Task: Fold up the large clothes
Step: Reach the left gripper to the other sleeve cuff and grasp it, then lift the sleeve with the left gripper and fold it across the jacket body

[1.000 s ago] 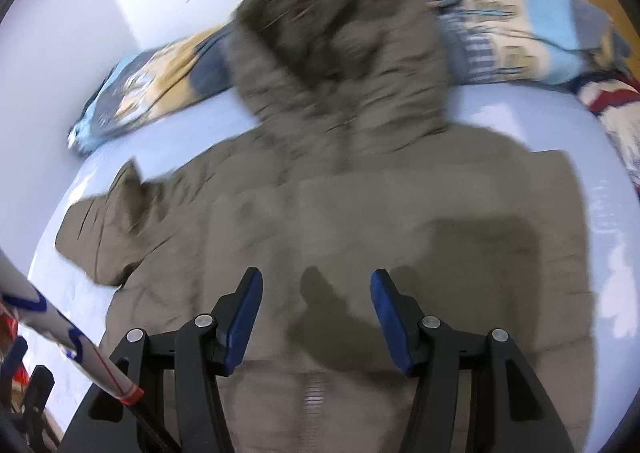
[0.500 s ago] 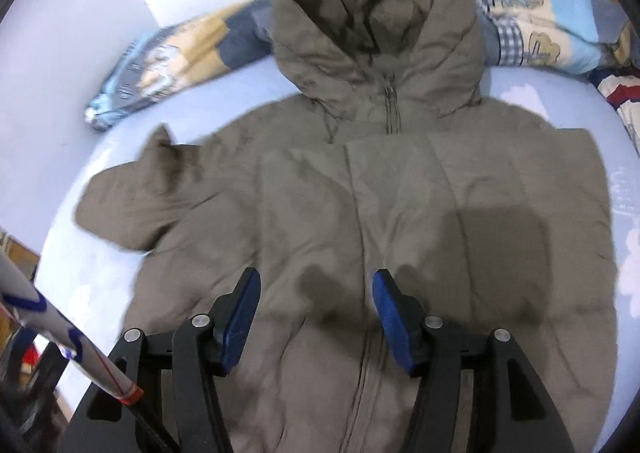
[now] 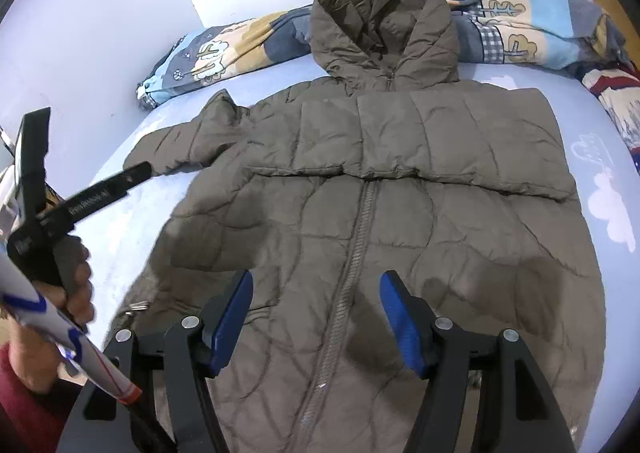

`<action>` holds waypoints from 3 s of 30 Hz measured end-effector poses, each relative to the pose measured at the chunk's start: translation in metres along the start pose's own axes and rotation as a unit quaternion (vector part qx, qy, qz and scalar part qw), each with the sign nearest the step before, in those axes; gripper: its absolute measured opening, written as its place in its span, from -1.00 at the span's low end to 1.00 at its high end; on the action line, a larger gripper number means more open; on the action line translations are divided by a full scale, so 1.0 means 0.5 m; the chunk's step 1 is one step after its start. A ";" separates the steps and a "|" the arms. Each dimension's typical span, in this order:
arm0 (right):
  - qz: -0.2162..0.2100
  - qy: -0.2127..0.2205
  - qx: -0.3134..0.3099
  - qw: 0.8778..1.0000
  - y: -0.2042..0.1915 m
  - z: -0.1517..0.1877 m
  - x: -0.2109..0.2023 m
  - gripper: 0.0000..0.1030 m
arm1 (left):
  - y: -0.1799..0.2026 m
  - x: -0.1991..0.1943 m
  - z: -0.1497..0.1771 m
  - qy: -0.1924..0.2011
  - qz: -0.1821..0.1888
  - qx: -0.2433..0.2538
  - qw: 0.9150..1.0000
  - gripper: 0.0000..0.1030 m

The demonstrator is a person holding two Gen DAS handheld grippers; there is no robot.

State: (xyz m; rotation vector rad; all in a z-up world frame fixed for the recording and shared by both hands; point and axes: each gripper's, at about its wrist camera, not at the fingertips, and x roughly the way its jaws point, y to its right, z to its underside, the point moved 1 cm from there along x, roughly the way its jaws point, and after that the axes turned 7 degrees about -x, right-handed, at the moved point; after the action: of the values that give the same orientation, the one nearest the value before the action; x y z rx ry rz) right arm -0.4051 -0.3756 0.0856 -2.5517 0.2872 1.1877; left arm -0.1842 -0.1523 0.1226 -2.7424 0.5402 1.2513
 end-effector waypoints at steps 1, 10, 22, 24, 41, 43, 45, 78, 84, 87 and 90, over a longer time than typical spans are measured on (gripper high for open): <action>-0.009 -0.004 0.007 1.000 0.008 0.000 0.008 0.37 | -0.016 0.009 -0.007 -0.001 -0.004 -0.006 1.000 1.00; -0.027 0.001 0.011 1.000 0.027 -0.016 0.007 0.37 | -0.220 0.077 -0.090 -0.006 -0.038 -0.123 0.992 1.00; -0.015 0.000 -0.010 1.000 0.010 -0.018 0.016 0.37 | -0.510 0.193 -0.166 -0.029 0.044 -0.317 0.947 0.55; -0.015 -0.001 -0.010 1.000 0.012 -0.020 0.020 0.37 | -0.547 0.214 -0.169 -0.033 0.048 -0.351 0.934 0.35; -0.019 -0.021 0.023 0.999 0.048 -0.017 0.055 0.37 | -0.595 0.414 -0.185 -0.055 0.078 -0.429 0.898 -0.02; -0.018 -0.021 0.024 0.999 0.051 -0.017 0.056 0.37 | -0.591 0.411 -0.182 -0.043 0.066 -0.426 0.901 -0.47; -0.015 -0.018 0.024 0.999 0.052 -0.019 0.053 0.37 | -0.585 0.398 -0.191 -0.034 0.061 -0.417 0.906 -0.64; 0.045 0.126 0.149 0.980 0.261 -0.023 -0.185 0.37 | 0.236 -0.171 -0.298 0.073 0.264 -0.052 0.960 -0.71; 0.055 0.139 0.170 0.974 0.290 -0.017 -0.211 0.37 | 0.399 -0.132 -0.193 0.018 0.300 -0.011 0.954 -0.71; 0.062 0.141 0.179 0.972 0.302 -0.017 -0.215 0.37 | 0.474 -0.093 -0.130 -0.012 0.306 0.009 0.952 -0.71; 0.067 0.138 0.187 0.970 0.308 -0.016 -0.213 0.37 | 0.529 -0.043 -0.058 -0.040 0.299 0.028 0.953 -0.71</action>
State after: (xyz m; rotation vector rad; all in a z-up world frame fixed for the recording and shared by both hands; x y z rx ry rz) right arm -0.5145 -0.5169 0.1426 -2.3799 0.6868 0.7291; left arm -0.2686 -0.3998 0.1772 -2.5434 1.4487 1.4035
